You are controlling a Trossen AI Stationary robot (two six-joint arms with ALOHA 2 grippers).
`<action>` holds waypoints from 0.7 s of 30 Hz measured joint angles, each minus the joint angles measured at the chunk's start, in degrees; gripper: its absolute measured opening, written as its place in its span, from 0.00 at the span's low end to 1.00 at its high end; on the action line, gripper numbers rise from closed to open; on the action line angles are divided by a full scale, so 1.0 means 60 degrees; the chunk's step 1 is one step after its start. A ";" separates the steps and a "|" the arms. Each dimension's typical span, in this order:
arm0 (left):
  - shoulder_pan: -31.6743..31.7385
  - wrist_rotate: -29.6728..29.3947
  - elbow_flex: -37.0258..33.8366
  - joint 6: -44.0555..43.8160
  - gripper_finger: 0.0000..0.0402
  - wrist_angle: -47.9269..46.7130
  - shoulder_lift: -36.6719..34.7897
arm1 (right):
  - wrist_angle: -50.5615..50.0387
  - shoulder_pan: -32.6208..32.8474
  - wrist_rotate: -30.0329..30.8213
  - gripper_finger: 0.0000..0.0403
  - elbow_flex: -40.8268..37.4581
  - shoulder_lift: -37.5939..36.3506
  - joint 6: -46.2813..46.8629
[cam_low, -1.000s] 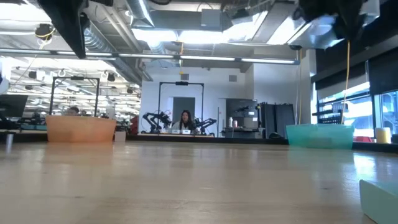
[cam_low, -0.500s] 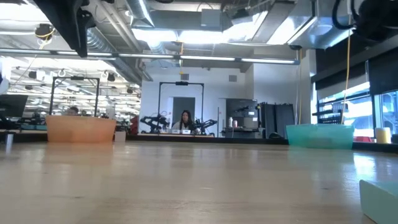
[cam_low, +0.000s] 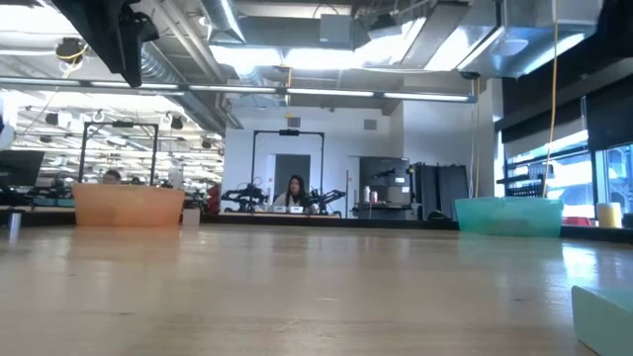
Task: Sort & place blocks by color
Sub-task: Put the blue block into the transparent bin
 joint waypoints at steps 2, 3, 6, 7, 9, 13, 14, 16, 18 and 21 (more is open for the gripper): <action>0.0000 0.0000 0.0000 0.0006 0.47 0.0000 0.0000 | 0.0893 0.0461 -0.0081 0.48 -0.0247 0.0025 0.0789; 0.0000 0.0000 0.0000 0.0007 0.47 0.0000 0.0000 | 0.1348 0.0666 -0.0108 0.48 -0.0383 0.0048 0.0949; 0.0000 -0.0031 0.0000 0.0029 0.47 0.0000 0.0000 | 0.2229 0.1066 -0.0124 0.48 -0.0762 0.0210 0.1078; 0.0000 -0.0050 0.0000 0.0029 0.47 0.0000 0.0000 | 0.2326 0.1162 -0.0107 0.48 -0.0842 0.0316 0.1078; 0.0000 -0.0051 0.0000 0.0029 0.47 -0.0004 0.0000 | 0.2311 0.1386 -0.0075 0.48 -0.0997 0.0537 0.1092; 0.0000 -0.0047 0.0000 0.0028 0.47 -0.0004 0.0000 | 0.2801 0.1630 -0.0111 0.48 -0.1295 0.0942 0.1129; 0.0000 -0.0033 0.0000 0.0025 0.47 -0.0004 0.0004 | 0.3105 0.1650 -0.0087 0.48 -0.1362 0.1043 0.1129; 0.0000 -0.0013 0.0000 0.0025 0.47 -0.0004 0.0004 | 0.3538 0.1771 -0.0017 0.48 -0.1494 0.1219 0.1129; 0.0000 0.0002 0.0000 0.0025 0.47 0.0000 0.0004 | 0.4080 0.1877 0.0047 0.48 -0.1620 0.1424 0.1125; 0.0000 0.0001 0.0000 0.0025 0.47 -0.0004 0.0004 | 0.4795 0.2000 0.0081 0.48 -0.1766 0.1761 0.1121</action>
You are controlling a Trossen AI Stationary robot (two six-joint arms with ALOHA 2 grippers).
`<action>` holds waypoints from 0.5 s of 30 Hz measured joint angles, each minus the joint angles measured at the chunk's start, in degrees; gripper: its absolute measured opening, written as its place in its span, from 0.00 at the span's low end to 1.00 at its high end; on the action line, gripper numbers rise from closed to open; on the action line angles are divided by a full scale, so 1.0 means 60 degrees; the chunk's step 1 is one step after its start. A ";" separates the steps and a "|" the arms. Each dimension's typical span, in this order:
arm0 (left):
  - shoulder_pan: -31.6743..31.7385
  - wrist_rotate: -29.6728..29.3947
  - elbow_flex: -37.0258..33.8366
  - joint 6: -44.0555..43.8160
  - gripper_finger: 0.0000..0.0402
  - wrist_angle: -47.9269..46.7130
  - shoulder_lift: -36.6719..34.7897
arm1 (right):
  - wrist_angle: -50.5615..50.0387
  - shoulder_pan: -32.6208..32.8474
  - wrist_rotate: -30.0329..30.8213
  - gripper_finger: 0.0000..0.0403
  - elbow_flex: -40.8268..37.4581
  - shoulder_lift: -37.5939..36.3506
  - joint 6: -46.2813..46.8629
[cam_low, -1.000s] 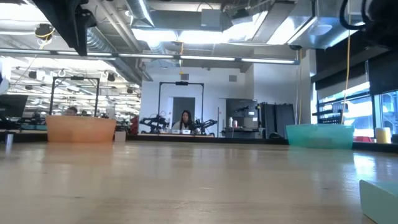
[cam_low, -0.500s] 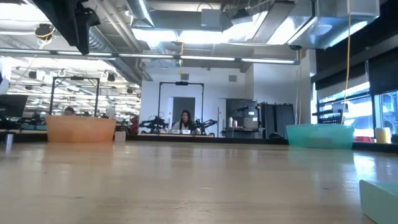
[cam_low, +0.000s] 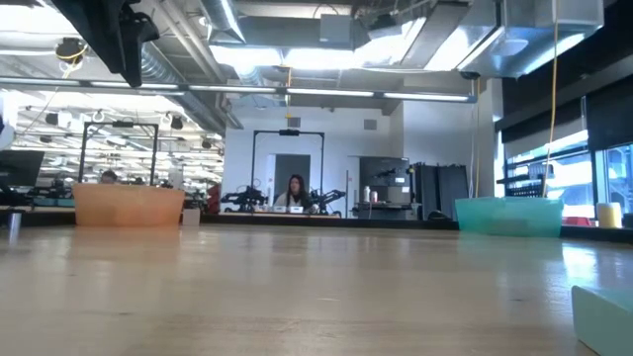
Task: Sort & place blocks by color
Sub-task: Put the blue block into the transparent bin
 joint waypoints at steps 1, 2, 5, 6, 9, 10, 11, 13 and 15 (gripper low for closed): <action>0.0000 0.0000 0.0000 -0.0002 0.47 0.0000 0.0000 | 0.0209 0.0027 -0.0001 0.48 -0.0052 0.0135 0.0000; 0.0000 0.0000 0.0000 -0.0001 0.47 0.0000 0.0000 | 0.0334 0.0046 -0.0015 0.48 -0.0083 0.0256 -0.0004; 0.0000 0.0018 0.0000 -0.0004 0.47 0.0000 0.0000 | 0.0368 0.0119 -0.0299 0.48 -0.0017 0.0630 -0.0091; 0.0000 0.0040 0.0000 -0.0004 0.47 0.0000 0.0000 | 0.0328 0.0160 -0.0389 0.48 0.0023 0.0723 -0.0109; 0.0000 0.0069 0.0000 -0.0004 0.47 0.0000 0.0000 | 0.0248 0.0190 -0.0790 0.48 0.0058 0.0944 -0.0100; 0.0000 0.0068 0.0000 -0.0004 0.47 0.0000 0.0000 | 0.0250 0.0189 -0.0792 0.48 0.0061 0.0956 -0.0098; 0.0000 0.0068 0.0000 -0.0004 0.47 0.0000 0.0000 | 0.0258 0.0192 -0.0781 0.48 0.0065 0.0986 -0.0102; 0.0000 0.0072 0.0000 -0.0006 0.47 0.0000 0.0000 | 0.0254 0.0193 -0.0767 0.48 0.0067 0.1007 -0.0084; 0.0000 0.0072 0.0000 -0.0007 0.47 0.0000 0.0000 | 0.0236 0.0197 -0.0694 0.48 0.0067 0.1007 -0.0076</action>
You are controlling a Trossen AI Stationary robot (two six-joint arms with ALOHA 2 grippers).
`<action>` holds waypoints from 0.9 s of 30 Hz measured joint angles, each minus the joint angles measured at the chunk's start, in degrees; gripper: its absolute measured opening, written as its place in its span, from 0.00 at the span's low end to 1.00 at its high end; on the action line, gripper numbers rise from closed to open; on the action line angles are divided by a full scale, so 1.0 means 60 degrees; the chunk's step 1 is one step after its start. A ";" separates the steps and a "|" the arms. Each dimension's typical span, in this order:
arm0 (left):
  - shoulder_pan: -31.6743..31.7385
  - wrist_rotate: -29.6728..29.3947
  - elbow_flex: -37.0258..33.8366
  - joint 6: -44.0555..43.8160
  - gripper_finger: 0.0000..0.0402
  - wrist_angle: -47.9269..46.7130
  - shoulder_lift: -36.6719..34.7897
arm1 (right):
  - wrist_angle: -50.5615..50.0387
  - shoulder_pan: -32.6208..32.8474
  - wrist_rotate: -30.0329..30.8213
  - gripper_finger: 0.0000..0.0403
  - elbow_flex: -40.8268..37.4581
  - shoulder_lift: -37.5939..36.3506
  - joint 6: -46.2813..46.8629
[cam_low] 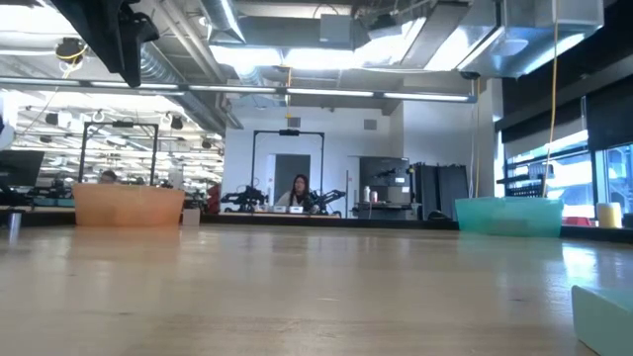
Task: Sort & place blocks by color
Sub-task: Put the blue block into the transparent bin
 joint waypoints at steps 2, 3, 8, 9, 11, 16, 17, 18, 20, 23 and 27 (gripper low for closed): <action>0.0000 0.0002 0.0000 0.0000 0.47 0.0000 0.0000 | -0.0018 0.0003 0.0015 0.48 0.0000 0.0001 0.0023; 0.0000 0.0024 0.0000 0.0000 0.47 0.0000 0.0000 | -0.0032 0.0003 0.0036 0.48 0.0000 0.0001 0.0040; 0.0000 0.0186 0.0000 -0.0011 0.47 0.0000 0.0000 | -0.0199 0.0007 0.0189 0.48 0.0018 0.0005 0.0093; 0.0000 0.0183 0.0000 -0.0011 0.47 0.0000 0.0000 | -0.0235 0.0007 0.0221 0.48 0.0018 0.0009 0.0105; 0.0000 0.0182 0.0000 -0.0011 0.47 0.0000 0.0000 | -0.0243 0.0007 0.0251 0.48 0.0018 0.0008 0.0101; 0.0000 0.0182 0.0000 -0.0011 0.47 0.0000 0.0000 | -0.0215 0.0007 0.0251 0.48 0.0015 0.0015 0.0084; 0.0000 0.0182 0.0000 -0.0011 0.47 0.0000 0.0000 | -0.0194 0.0007 0.0247 0.48 0.0015 0.0015 0.0074; 0.0000 0.0182 0.0000 -0.0011 0.47 0.0000 0.0000 | -0.0185 0.0007 0.0247 0.48 0.0015 0.0015 0.0065; 0.0000 0.0182 0.0000 -0.0011 0.47 0.0000 0.0000 | -0.0178 0.0007 0.0243 0.48 0.0015 0.0015 0.0045; 0.0000 0.0182 0.0000 -0.0011 0.47 0.0000 0.0000 | -0.0141 0.0007 0.0245 0.48 0.0007 0.0015 0.0028; 0.0000 0.0182 0.0000 0.0090 0.47 -0.0004 0.0000 | -0.0175 0.0007 0.0507 0.48 0.0007 0.0010 -0.0090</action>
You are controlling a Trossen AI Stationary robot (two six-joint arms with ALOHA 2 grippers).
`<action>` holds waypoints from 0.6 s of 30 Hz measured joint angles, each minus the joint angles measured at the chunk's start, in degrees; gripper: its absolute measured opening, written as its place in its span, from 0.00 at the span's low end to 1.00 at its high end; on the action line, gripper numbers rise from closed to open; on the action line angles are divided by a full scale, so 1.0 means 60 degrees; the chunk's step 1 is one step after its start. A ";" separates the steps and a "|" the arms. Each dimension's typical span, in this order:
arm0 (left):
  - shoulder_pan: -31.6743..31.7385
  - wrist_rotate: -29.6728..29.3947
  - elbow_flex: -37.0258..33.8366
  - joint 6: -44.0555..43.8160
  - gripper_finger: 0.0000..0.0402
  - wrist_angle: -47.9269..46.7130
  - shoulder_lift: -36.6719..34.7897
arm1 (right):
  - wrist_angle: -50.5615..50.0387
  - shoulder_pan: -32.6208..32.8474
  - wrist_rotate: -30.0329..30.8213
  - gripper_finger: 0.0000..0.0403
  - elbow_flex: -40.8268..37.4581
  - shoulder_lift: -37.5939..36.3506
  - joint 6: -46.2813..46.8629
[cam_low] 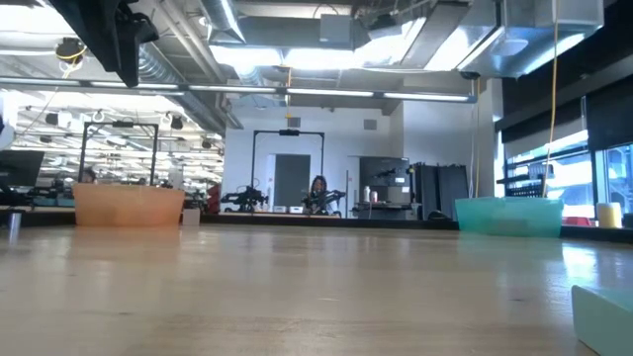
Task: Sort & place blocks by color
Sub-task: Put the blue block into the transparent bin
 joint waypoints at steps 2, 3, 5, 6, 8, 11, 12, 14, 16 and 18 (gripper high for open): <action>0.0000 0.0000 0.0000 0.0121 0.47 0.0000 0.0000 | -0.0013 0.0000 0.0049 0.48 0.0000 0.0069 -0.0099; 0.0000 0.0000 0.0000 0.0136 0.47 0.0000 0.0000 | -0.0035 0.0000 0.0056 0.48 0.0000 0.0124 -0.0124; 0.0000 0.0000 0.0000 0.0139 0.47 -0.0004 0.0000 | -0.0098 -0.0011 0.0060 0.48 0.0000 0.0252 -0.0160; 0.0000 0.0000 0.0000 0.0141 0.47 -0.0004 0.0000 | -0.0109 -0.0013 0.0059 0.48 0.0002 0.0298 -0.0173; 0.0000 0.0000 0.0000 0.0143 0.47 -0.0005 0.0000 | -0.0114 -0.0015 0.0030 0.48 0.0004 0.0353 -0.0177; 0.0000 0.0000 0.0000 0.0147 0.47 -0.0011 0.0000 | -0.0127 -0.0015 0.0031 0.48 0.0004 0.0363 -0.0173; 0.0000 0.0000 0.0000 0.0147 0.47 -0.0011 0.0000 | -0.0135 -0.0015 0.0031 0.48 0.0004 0.0363 -0.0169; -0.0002 0.0007 0.0000 0.0150 0.47 -0.0014 0.0000 | -0.0166 -0.0015 0.0045 0.48 0.0004 0.0369 -0.0156; 0.0000 0.0011 0.0000 0.0154 0.47 -0.0015 0.0000 | -0.0204 -0.0015 0.0074 0.48 0.0004 0.0370 -0.0135; 0.0000 0.0011 0.0000 0.0158 0.47 -0.0015 0.0000 | -0.0227 -0.0015 0.0070 0.48 0.0013 0.0374 -0.0119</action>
